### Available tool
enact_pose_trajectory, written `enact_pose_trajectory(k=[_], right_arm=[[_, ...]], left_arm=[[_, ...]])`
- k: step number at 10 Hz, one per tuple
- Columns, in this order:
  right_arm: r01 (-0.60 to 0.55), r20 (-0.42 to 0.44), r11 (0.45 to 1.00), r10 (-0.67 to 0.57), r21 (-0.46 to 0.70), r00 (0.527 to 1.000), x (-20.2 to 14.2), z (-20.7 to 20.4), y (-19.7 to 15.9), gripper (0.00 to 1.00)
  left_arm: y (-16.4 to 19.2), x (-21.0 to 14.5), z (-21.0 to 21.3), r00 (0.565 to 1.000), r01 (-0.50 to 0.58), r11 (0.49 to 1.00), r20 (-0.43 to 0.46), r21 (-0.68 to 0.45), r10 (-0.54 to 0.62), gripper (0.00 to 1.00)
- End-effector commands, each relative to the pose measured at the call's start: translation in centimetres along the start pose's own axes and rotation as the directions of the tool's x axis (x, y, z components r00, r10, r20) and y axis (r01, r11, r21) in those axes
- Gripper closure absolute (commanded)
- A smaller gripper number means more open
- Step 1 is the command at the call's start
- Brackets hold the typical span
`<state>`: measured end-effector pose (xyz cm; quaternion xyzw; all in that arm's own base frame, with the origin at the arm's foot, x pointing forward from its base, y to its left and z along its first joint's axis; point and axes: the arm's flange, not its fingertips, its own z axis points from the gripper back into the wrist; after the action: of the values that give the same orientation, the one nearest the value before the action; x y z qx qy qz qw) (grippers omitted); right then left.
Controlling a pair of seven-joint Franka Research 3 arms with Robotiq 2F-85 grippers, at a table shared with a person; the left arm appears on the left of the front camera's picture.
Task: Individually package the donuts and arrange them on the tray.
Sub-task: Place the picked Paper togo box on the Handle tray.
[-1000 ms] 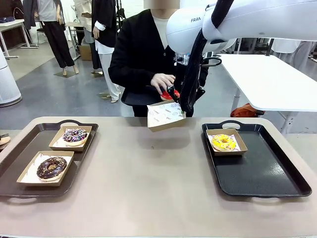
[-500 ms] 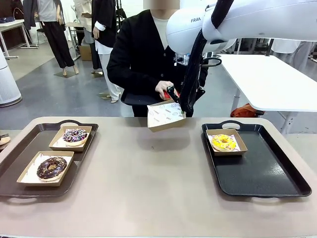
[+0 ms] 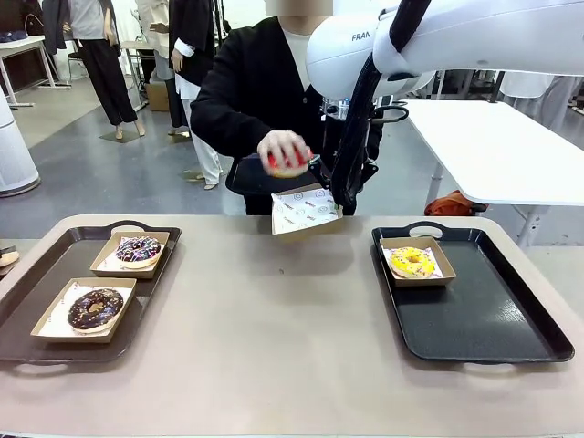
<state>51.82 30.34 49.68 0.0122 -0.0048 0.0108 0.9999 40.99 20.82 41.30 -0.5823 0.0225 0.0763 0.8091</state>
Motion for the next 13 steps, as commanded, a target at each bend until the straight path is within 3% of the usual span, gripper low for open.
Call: enact_pose_trajectory(k=[1, 13], right_arm=[[0.002, 0.003, 1.0, -0.002, 0.002, 1.0, 0.06, 0.07, -0.07, 1.0], [0.002, 0.003, 1.0, -0.002, 0.002, 1.0, 0.06, 0.07, -0.07, 1.0]], left_arm=[[-0.04, -0.07, 0.14, 1.0, 0.001, 1.0, 0.004, -0.001, -0.001, 0.0], [-0.04, -0.07, 0.14, 1.0, 0.001, 1.0, 0.004, -0.001, -0.001, 0.0]])
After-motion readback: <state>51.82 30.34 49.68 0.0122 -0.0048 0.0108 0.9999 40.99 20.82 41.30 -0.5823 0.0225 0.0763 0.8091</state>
